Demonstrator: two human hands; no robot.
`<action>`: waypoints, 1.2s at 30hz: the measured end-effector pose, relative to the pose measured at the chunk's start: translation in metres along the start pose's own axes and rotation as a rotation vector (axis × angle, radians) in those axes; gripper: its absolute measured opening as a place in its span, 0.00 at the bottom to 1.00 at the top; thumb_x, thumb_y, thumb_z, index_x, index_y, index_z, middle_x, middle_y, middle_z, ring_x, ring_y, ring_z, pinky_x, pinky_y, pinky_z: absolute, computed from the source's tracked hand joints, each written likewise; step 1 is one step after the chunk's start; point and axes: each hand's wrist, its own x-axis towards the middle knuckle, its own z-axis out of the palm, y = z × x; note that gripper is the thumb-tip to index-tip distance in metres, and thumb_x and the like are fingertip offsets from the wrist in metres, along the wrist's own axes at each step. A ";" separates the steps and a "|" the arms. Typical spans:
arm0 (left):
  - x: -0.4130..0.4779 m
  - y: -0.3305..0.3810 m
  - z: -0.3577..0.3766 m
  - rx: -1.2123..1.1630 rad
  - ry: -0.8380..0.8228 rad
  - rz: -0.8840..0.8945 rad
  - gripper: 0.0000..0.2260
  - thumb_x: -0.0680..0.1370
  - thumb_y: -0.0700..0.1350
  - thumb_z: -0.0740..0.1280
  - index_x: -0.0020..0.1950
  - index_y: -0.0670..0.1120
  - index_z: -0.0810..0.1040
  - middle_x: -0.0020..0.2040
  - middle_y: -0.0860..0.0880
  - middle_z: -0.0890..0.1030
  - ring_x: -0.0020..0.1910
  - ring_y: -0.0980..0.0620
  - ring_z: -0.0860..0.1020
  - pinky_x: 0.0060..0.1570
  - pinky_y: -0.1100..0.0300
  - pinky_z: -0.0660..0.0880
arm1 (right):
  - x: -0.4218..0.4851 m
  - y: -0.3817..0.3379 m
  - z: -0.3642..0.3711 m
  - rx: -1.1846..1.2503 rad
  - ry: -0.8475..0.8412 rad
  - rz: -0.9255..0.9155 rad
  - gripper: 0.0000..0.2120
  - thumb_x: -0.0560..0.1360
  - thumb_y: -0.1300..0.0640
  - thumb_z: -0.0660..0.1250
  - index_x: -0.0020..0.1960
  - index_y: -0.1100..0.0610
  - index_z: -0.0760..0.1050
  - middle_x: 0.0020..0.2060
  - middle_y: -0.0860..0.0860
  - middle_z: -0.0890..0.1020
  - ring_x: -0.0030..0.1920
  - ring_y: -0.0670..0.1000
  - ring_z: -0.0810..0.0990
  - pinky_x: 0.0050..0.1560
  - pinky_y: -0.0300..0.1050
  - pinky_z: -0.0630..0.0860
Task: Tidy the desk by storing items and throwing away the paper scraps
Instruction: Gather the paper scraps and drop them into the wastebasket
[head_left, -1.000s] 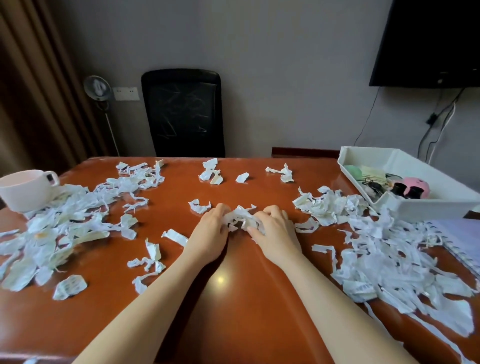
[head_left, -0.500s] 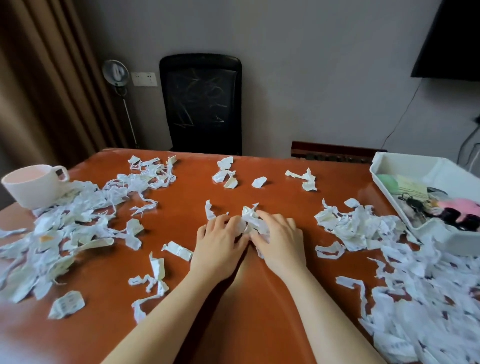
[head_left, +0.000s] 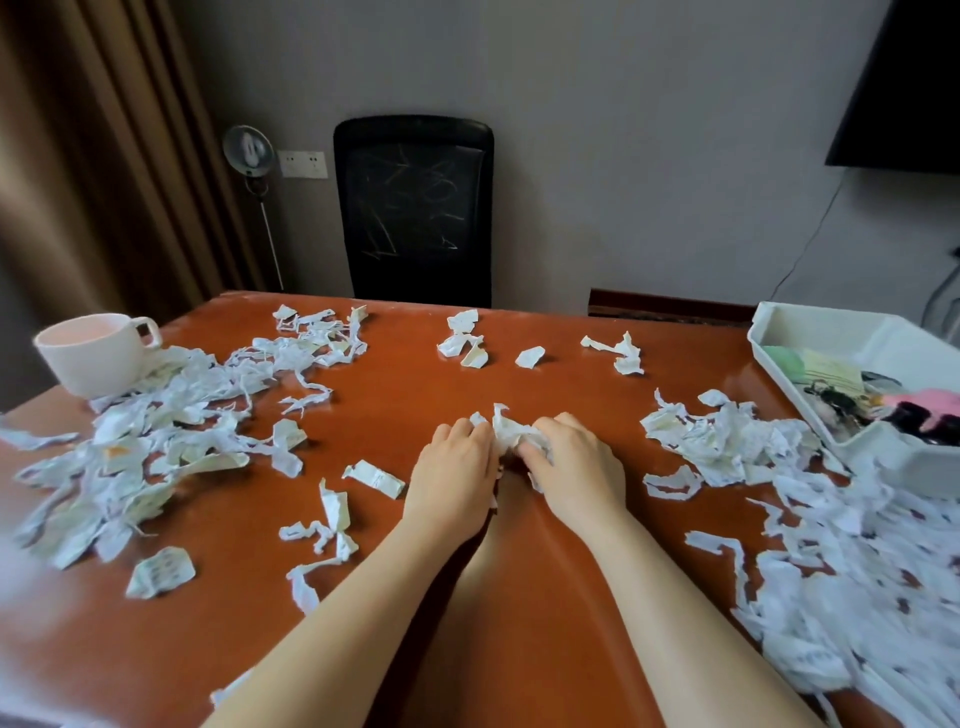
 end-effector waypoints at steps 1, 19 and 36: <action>-0.001 0.001 -0.001 0.012 0.003 -0.005 0.09 0.81 0.46 0.57 0.59 0.46 0.71 0.53 0.48 0.74 0.48 0.52 0.70 0.42 0.61 0.67 | 0.000 0.000 -0.001 0.016 0.006 0.009 0.12 0.79 0.48 0.57 0.49 0.55 0.74 0.47 0.49 0.78 0.44 0.50 0.78 0.40 0.45 0.77; -0.008 -0.008 -0.015 -0.784 0.199 -0.166 0.16 0.82 0.45 0.56 0.36 0.42 0.73 0.30 0.50 0.71 0.31 0.54 0.70 0.33 0.60 0.68 | -0.001 -0.008 -0.015 0.677 0.000 0.189 0.14 0.77 0.54 0.62 0.39 0.63 0.75 0.29 0.50 0.74 0.33 0.45 0.71 0.33 0.36 0.69; -0.007 -0.019 -0.018 -1.018 0.484 -0.323 0.18 0.81 0.44 0.58 0.33 0.35 0.72 0.31 0.37 0.72 0.31 0.48 0.69 0.32 0.60 0.66 | -0.007 -0.023 -0.013 0.415 -0.089 0.025 0.16 0.77 0.40 0.57 0.59 0.47 0.72 0.54 0.44 0.74 0.51 0.44 0.75 0.49 0.40 0.76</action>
